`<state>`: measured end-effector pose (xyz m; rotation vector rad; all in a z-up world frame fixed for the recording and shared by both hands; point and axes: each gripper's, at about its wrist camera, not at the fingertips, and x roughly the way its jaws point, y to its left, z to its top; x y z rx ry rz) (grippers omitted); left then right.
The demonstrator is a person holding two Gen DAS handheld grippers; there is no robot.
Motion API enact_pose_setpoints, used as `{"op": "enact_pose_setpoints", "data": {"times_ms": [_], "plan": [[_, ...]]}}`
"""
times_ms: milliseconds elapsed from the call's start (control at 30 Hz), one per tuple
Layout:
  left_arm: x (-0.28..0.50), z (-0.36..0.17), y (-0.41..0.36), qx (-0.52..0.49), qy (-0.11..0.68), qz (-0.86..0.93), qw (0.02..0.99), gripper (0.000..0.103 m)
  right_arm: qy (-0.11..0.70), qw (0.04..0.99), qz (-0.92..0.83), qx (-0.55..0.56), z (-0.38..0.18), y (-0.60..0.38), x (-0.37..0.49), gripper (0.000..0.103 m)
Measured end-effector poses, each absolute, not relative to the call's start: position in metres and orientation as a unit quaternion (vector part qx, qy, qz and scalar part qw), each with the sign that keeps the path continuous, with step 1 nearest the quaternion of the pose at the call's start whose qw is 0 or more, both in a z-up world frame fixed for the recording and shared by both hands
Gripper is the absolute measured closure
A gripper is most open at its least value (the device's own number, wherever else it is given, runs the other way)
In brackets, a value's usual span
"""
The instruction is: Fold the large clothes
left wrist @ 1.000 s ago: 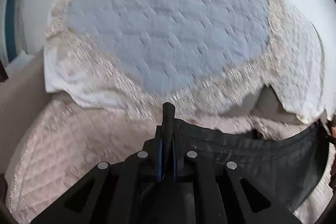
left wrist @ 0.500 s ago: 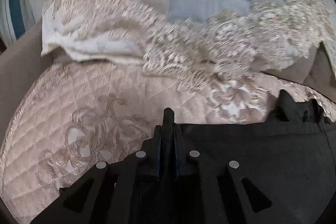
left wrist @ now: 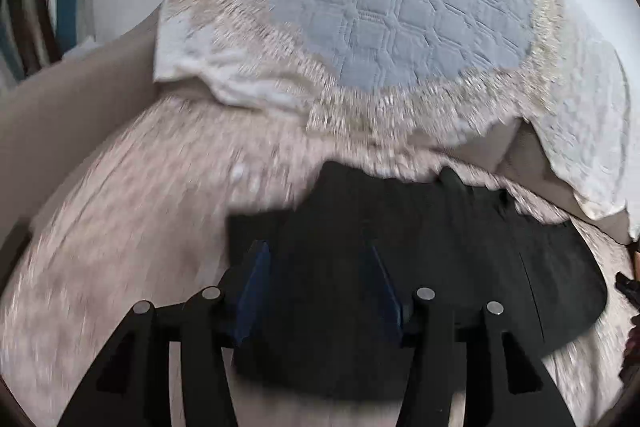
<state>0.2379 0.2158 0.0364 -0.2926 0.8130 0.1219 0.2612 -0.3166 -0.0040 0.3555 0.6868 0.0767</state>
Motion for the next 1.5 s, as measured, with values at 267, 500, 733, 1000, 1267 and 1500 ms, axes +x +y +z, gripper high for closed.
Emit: {"op": "enact_pose_setpoints", "data": {"times_ms": [267,500,733,1000,1267,1500], "plan": [[0.182,-0.009,0.221,-0.258,0.446,0.06,0.855,0.04,0.387,0.854,0.081,0.338,-0.071,-0.326,0.241,0.033],[0.209,-0.021,0.236,-0.328,0.428,0.096,0.837,0.034,0.357,0.845,0.053,0.394,-0.064,-0.338,0.274,0.032],[0.229,-0.029,0.238,-0.313,0.414,0.135,0.844,0.038,0.352,0.845,0.014,0.403,-0.071,-0.338,0.288,0.034],[0.235,-0.014,0.24,-0.269,0.429,0.132,0.852,0.082,0.355,0.852,0.007,0.384,-0.051,-0.34,0.265,0.087],[0.173,0.027,0.225,-0.246,0.418,0.083,0.871,0.085,0.351,0.855,0.021,0.382,-0.032,-0.339,0.164,0.088],[0.086,0.023,0.214,-0.234,0.437,0.069,0.866,0.085,0.391,0.84,-0.009,0.376,-0.054,-0.342,0.094,0.086]]}}
